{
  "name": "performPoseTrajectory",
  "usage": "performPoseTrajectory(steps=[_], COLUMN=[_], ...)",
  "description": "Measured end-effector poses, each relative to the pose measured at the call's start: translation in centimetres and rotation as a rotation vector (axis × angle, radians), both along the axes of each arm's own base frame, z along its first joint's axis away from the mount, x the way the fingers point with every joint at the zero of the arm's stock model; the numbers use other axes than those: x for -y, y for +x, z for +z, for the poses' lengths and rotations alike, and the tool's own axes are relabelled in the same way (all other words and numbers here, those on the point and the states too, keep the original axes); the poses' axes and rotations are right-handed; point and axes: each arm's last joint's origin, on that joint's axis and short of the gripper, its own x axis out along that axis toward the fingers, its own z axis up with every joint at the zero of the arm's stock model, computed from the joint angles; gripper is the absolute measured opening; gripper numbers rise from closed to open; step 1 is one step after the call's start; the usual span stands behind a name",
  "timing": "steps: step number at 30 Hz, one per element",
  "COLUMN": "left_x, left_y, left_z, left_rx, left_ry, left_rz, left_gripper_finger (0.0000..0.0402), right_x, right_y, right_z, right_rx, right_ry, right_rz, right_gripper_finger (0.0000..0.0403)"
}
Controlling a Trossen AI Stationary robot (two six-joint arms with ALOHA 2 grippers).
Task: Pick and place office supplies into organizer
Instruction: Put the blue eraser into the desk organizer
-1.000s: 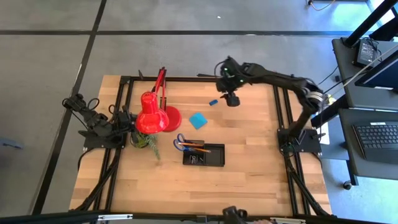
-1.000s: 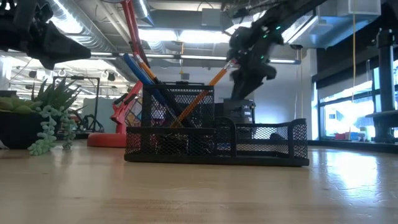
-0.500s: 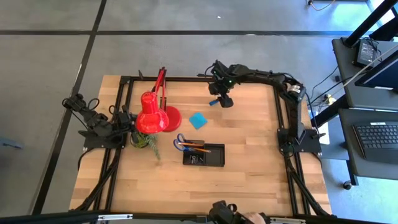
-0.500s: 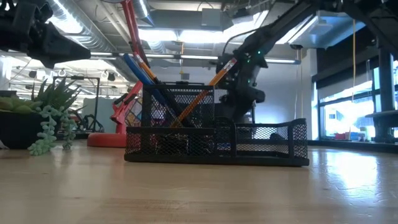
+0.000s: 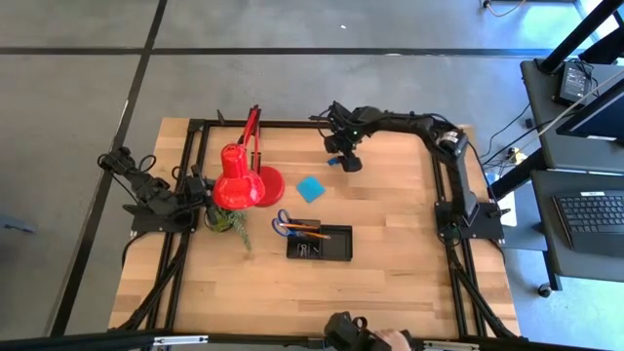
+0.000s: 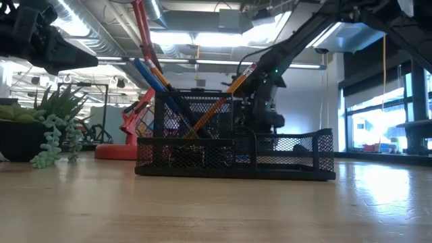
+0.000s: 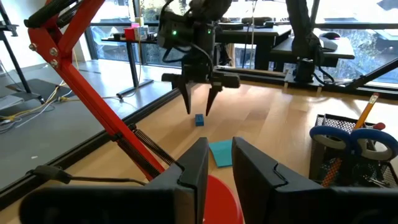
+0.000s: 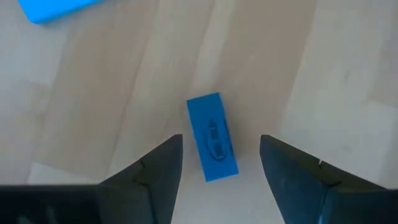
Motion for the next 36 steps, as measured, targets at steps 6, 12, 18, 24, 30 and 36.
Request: performPoseTrajectory(steps=[6, 12, 18, 24, 30, 36], left_x=[0.0, 0.0, 0.0, 0.0, 0.0, 0.0], left_y=[0.0, 0.0, 0.0, 0.0, 0.0, 0.0], left_z=[0.0, 0.0, 0.0, 0.0, 0.0, 0.0], left_rx=[0.000, 0.000, 0.000, -0.002, -0.002, -0.002], left_ry=[0.000, 0.000, 0.000, 0.002, 0.002, 0.002], left_rz=[0.000, 0.000, 0.000, 0.000, 0.000, 0.000], left_gripper_finger=[0.0064, 0.0065, 0.0062, 0.0065, 0.0062, 0.0063], right_x=[0.1, 0.2, 0.2, 0.2, 0.2, 0.3], right_y=[0.2, 0.2, 0.2, 0.2, 0.2, 0.2], right_z=[-1.7, -2.0, -1.9, -2.0, -2.0, -2.0], right_rx=[-0.032, -0.059, -0.059, -0.063, -0.065, -0.064], right_ry=[0.020, -0.017, -0.022, -0.018, -0.020, -0.023], right_rz=[0.002, 0.010, 0.010, -0.016, -0.019, -0.019], right_gripper_finger=[0.0216, 0.0216, 0.0216, 0.0216, 0.0212, 0.0168])
